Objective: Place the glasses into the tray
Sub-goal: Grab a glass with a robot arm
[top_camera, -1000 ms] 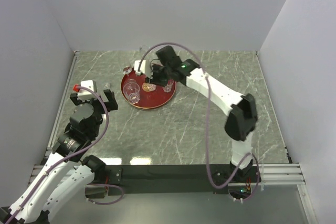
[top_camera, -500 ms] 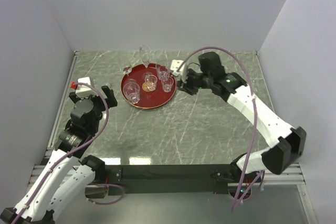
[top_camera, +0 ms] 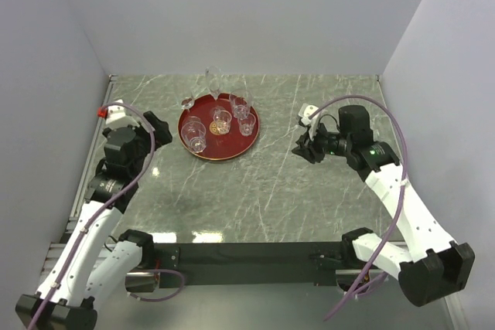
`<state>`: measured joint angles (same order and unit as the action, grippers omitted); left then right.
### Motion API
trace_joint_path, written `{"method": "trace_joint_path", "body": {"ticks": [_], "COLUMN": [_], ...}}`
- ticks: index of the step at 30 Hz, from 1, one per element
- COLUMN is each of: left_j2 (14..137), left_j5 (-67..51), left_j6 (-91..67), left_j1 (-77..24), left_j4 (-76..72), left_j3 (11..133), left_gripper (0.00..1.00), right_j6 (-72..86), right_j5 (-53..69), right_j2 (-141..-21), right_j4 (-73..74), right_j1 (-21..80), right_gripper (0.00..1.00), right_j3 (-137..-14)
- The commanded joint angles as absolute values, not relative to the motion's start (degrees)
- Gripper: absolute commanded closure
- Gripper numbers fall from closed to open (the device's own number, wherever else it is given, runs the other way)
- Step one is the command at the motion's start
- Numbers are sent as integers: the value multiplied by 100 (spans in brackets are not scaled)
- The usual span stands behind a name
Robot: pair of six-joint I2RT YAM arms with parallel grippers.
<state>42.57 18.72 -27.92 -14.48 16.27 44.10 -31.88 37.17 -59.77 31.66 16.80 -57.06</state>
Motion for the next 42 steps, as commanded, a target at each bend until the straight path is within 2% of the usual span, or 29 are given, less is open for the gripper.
{"method": "trace_joint_path", "body": {"ticks": [1, 6, 14, 42], "left_j2": [4324, 4386, 4561, 5888], "left_j5": [1179, 249, -395, -26], "left_j6": [-3409, -3971, -4526, -5063], "left_j1": [-968, -55, 939, 1468], "left_j4": [1582, 1503, 1503, 2118], "left_j3": [4606, 4395, 4192, 4649], "left_gripper": [2, 3, 4, 5], "right_j6": [-2909, -2786, -2821, -2900], "right_j5": [4148, 4298, 4307, 4245], "right_j2": [-5652, -5423, -5326, -5440], "right_j4": [2786, 2566, 2558, 2575], "right_j1": [1442, 1161, 1108, 1028], "right_gripper": [59, 56, 56, 56], "right_j3": [-5423, -5045, -5010, -4975]}}
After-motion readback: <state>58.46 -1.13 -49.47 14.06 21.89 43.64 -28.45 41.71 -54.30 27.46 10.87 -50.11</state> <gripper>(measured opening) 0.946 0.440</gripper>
